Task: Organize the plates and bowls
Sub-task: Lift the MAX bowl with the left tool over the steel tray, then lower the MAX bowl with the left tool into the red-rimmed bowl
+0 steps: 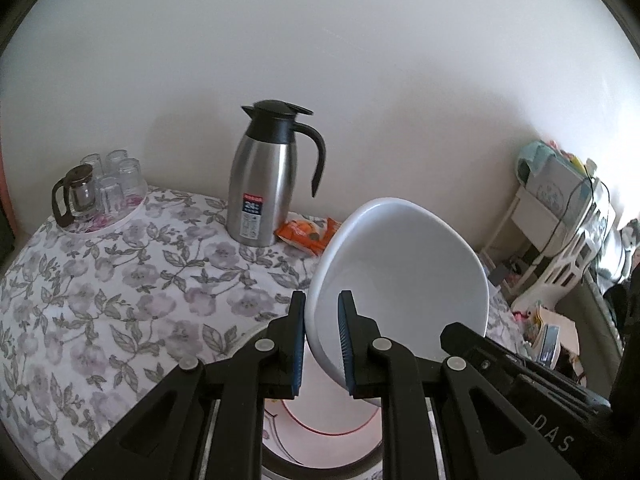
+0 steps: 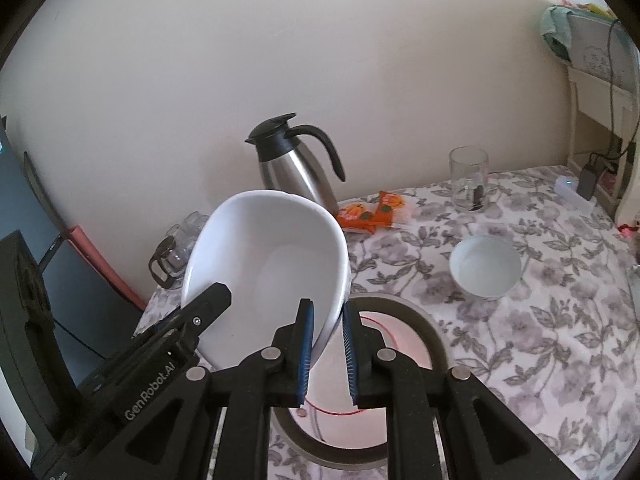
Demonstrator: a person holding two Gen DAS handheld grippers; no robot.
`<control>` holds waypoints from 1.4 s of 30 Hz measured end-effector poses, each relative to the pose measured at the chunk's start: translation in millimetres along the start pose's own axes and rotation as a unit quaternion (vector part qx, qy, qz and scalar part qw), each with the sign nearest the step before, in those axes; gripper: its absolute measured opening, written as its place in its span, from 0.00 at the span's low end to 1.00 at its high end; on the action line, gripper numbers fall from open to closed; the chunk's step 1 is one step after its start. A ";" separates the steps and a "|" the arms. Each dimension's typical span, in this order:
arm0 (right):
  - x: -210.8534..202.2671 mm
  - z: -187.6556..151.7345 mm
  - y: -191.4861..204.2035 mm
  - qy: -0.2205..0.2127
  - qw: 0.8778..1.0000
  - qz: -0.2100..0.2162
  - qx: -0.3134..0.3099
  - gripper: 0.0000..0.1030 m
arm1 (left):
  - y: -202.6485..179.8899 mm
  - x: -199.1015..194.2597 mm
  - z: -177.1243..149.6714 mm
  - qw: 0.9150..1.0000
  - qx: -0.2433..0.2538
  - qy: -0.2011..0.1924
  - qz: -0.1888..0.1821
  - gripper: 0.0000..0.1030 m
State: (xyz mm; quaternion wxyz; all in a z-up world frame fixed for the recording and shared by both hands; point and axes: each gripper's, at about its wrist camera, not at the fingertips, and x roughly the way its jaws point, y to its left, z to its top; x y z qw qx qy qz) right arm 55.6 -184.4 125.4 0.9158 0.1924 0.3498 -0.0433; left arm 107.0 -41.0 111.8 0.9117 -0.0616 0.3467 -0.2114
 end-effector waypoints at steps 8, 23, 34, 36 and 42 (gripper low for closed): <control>-5.1 -3.3 -17.7 -0.002 1.000 -0.012 0.003 0.15 | -17.1 6.4 -6.9 1.000 0.012 0.010 -0.008 0.16; 36.9 -21.6 -39.8 0.066 0.997 -0.022 0.021 0.15 | -4.7 49.7 -25.9 0.996 -0.024 0.091 -0.007 0.16; 53.0 -29.0 -36.8 0.097 0.995 -0.017 0.020 0.15 | 4.2 59.3 -32.2 0.990 -0.036 0.133 0.017 0.16; 54.4 -29.7 -36.7 0.099 0.995 -0.016 0.019 0.15 | 5.3 60.5 -32.5 0.990 -0.037 0.136 0.019 0.16; 60.2 -32.2 -36.4 0.109 0.994 -0.017 0.018 0.15 | 9.1 67.6 -36.1 0.987 -0.045 0.152 0.023 0.16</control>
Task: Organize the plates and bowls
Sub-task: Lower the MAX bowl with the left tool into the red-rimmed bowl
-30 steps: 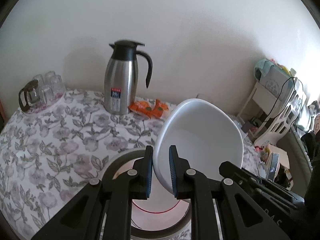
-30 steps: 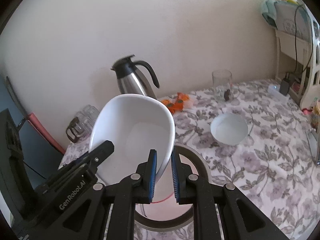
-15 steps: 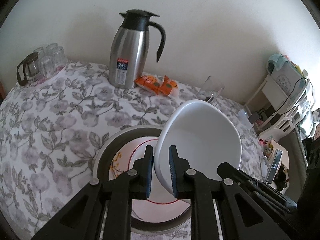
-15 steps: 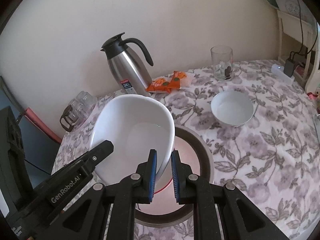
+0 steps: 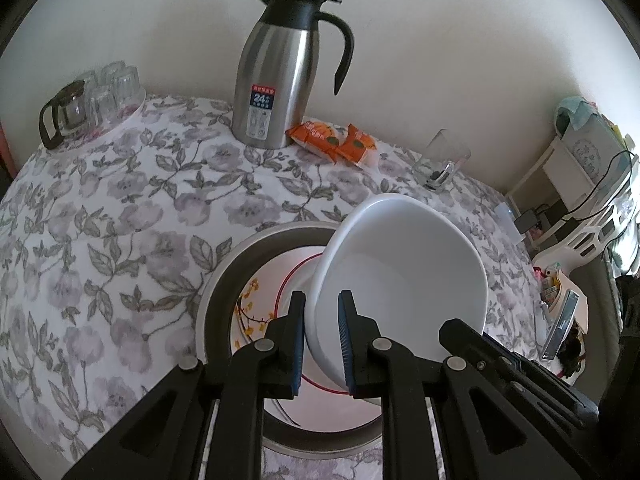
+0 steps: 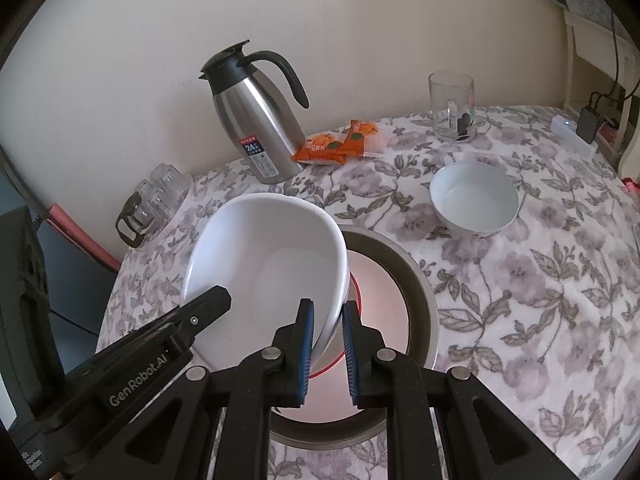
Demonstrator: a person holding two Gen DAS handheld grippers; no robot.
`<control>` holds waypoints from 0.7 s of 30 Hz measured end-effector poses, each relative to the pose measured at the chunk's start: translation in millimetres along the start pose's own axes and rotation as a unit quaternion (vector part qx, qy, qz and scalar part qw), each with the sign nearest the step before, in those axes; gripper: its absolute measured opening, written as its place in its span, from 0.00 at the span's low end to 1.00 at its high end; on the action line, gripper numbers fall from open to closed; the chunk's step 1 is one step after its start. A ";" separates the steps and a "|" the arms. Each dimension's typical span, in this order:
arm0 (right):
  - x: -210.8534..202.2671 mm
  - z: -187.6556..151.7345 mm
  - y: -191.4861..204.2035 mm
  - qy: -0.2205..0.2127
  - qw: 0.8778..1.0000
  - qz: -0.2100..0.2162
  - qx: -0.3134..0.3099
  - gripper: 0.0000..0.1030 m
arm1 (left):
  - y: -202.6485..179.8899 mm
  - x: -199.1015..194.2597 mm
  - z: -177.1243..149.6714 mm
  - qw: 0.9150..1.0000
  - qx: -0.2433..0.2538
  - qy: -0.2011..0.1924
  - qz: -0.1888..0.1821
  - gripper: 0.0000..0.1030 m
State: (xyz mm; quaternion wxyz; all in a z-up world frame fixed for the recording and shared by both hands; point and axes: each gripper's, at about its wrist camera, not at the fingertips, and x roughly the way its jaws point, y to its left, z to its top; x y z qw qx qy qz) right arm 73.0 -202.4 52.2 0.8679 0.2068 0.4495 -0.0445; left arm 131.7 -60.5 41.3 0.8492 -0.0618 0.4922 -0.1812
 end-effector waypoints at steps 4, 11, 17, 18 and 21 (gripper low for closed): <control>6.0 -0.5 -0.1 0.009 1.000 0.001 0.002 0.15 | 3.3 3.3 -0.2 1.000 -0.009 0.009 0.000 0.16; 13.5 -1.5 -0.7 0.020 1.000 0.003 0.005 0.15 | 8.4 8.9 -0.9 1.000 -0.020 0.019 0.000 0.16; 20.8 -3.2 -1.6 0.030 1.000 0.002 0.006 0.15 | 13.6 15.3 -3.1 0.999 -0.028 0.029 0.001 0.16; 21.8 -3.3 -1.7 0.031 0.999 0.002 0.006 0.15 | 14.1 16.5 -3.4 0.999 -0.029 0.031 0.002 0.16; 25.8 -4.2 -2.8 0.037 0.999 0.003 0.009 0.15 | 15.3 19.4 -4.1 0.999 -0.031 0.036 0.003 0.16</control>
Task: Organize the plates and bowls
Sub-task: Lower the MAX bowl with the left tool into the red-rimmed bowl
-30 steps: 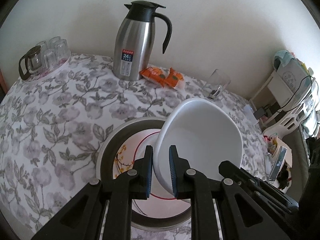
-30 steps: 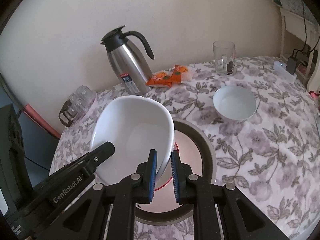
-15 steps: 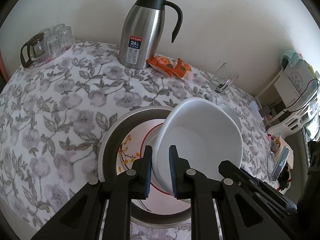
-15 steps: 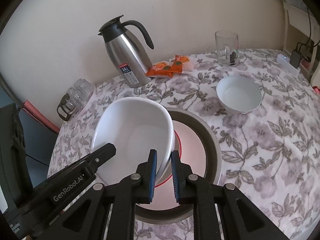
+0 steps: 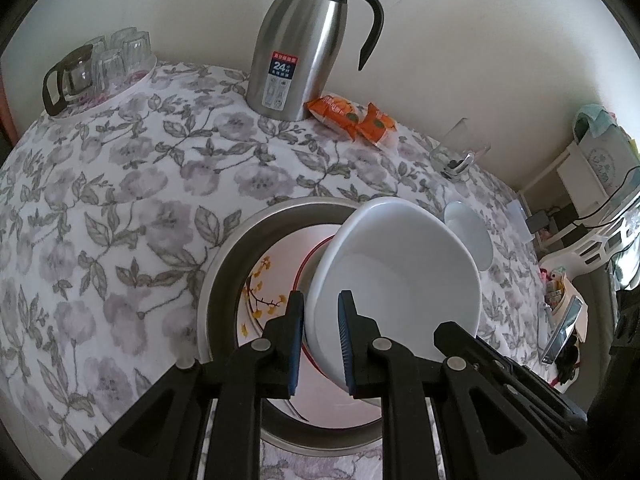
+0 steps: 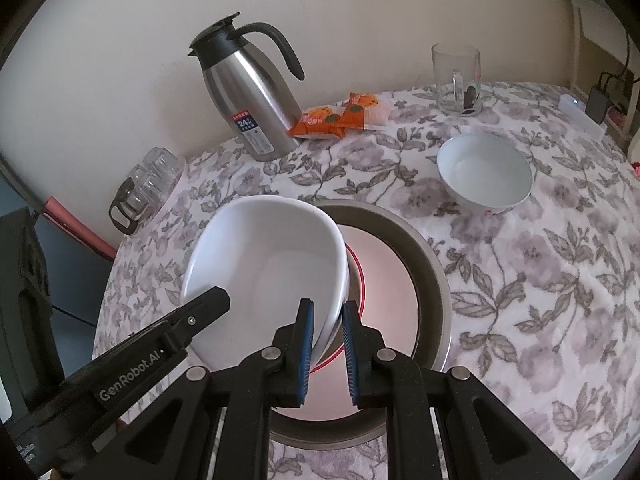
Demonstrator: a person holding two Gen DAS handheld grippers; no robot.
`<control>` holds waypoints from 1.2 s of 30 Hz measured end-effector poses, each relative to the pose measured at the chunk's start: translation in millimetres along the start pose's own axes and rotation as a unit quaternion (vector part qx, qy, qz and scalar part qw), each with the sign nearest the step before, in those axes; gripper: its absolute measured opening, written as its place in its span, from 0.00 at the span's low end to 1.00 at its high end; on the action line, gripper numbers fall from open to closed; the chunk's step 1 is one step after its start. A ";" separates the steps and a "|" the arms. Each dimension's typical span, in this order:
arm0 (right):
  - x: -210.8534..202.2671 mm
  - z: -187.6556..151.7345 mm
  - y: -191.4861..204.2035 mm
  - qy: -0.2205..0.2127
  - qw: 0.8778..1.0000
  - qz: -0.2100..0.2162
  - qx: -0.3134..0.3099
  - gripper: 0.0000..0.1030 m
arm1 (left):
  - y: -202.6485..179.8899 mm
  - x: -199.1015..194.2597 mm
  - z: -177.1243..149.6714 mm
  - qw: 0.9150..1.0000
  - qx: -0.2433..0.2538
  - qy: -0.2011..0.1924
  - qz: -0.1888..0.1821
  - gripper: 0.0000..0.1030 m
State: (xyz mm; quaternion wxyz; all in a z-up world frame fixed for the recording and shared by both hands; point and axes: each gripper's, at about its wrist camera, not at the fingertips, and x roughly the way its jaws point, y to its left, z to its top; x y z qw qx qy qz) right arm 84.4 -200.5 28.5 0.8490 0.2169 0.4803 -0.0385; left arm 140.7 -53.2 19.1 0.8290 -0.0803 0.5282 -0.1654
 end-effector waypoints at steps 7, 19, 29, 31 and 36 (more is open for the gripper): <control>2.8 1.2 -2.7 0.003 1.000 -0.003 0.005 0.15 | -1.8 6.9 -0.4 1.000 0.003 0.008 0.001 0.16; 9.6 0.1 -5.8 0.014 1.000 -0.006 0.010 0.15 | 0.9 11.4 0.7 1.000 -0.004 0.015 -0.005 0.16; 11.1 -0.5 -7.3 0.015 1.000 -0.005 0.011 0.15 | 1.9 6.9 2.8 1.000 -0.007 0.008 -0.011 0.16; 10.9 -0.5 -7.4 0.015 1.000 -0.005 0.012 0.15 | 2.2 6.6 2.8 1.000 -0.007 0.008 -0.012 0.16; 9.4 -0.3 -5.1 0.014 1.000 -0.007 0.008 0.16 | 3.0 9.2 3.0 1.000 -0.007 0.009 -0.011 0.16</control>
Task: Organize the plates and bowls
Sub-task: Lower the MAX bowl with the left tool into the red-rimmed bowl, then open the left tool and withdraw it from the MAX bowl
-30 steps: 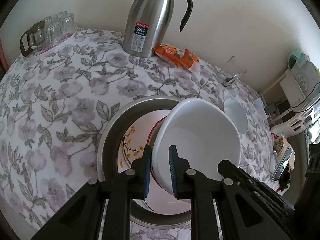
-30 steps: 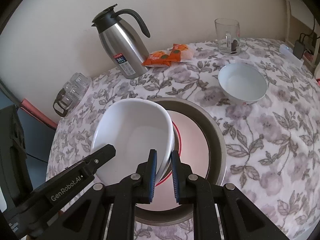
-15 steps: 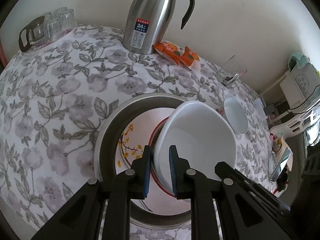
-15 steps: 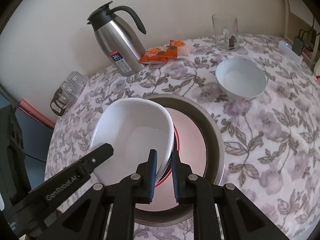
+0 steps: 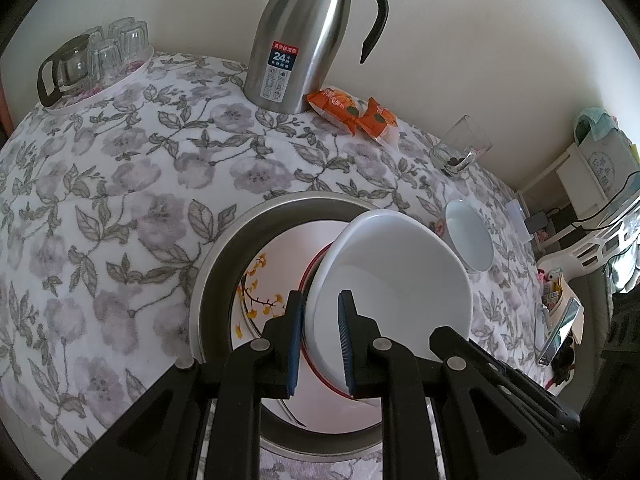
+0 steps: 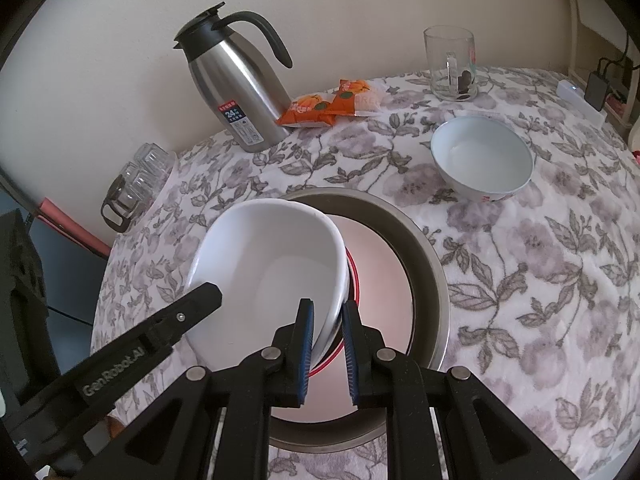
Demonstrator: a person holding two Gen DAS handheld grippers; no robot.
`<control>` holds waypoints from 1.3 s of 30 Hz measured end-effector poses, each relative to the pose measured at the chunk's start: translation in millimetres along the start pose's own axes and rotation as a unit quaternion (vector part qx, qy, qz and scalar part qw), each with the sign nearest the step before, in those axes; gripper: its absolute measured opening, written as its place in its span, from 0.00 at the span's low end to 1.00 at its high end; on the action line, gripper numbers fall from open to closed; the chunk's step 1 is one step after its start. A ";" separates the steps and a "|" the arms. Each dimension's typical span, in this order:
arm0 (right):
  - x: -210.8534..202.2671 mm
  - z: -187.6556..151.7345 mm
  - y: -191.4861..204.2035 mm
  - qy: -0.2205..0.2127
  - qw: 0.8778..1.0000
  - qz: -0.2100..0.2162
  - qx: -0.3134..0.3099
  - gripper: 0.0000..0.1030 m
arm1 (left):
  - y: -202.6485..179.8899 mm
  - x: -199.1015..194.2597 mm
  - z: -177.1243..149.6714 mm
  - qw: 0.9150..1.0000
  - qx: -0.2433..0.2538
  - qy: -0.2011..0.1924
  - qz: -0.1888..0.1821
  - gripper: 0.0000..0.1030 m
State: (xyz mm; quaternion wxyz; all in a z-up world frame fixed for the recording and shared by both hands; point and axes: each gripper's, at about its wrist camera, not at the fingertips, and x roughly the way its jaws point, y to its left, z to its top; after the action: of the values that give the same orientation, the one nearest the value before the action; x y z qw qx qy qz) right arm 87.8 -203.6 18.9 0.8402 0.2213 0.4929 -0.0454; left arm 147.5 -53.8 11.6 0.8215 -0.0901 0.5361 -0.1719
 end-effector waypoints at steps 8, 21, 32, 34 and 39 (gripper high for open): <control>-0.9 -0.5 -2.7 0.002 1.000 0.005 0.004 0.16 | 2.2 0.9 0.7 1.000 -0.007 0.004 -0.007 0.16; -30.2 6.0 -0.8 -0.031 0.999 0.026 -0.003 0.18 | 0.3 -27.1 5.8 1.000 -0.004 -0.025 -0.014 0.18; -41.7 9.2 0.0 -0.054 0.998 -0.019 -0.019 0.50 | 9.1 -38.7 10.4 0.998 -0.014 -0.048 0.042 0.55; -40.1 8.9 -1.5 -0.056 0.998 -0.026 -0.018 0.62 | 14.9 -36.3 11.3 0.998 -0.026 -0.042 0.050 0.62; -35.7 7.2 -1.4 -0.058 0.997 -0.033 -0.029 0.77 | 25.6 -33.5 14.7 0.995 -0.040 -0.045 0.083 0.77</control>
State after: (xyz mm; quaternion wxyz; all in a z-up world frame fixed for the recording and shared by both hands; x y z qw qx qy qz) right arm 75.0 -212.9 51.8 0.8712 0.1777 0.4519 -0.0716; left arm 153.4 -18.0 37.6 0.8522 -0.0860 0.5103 -0.0774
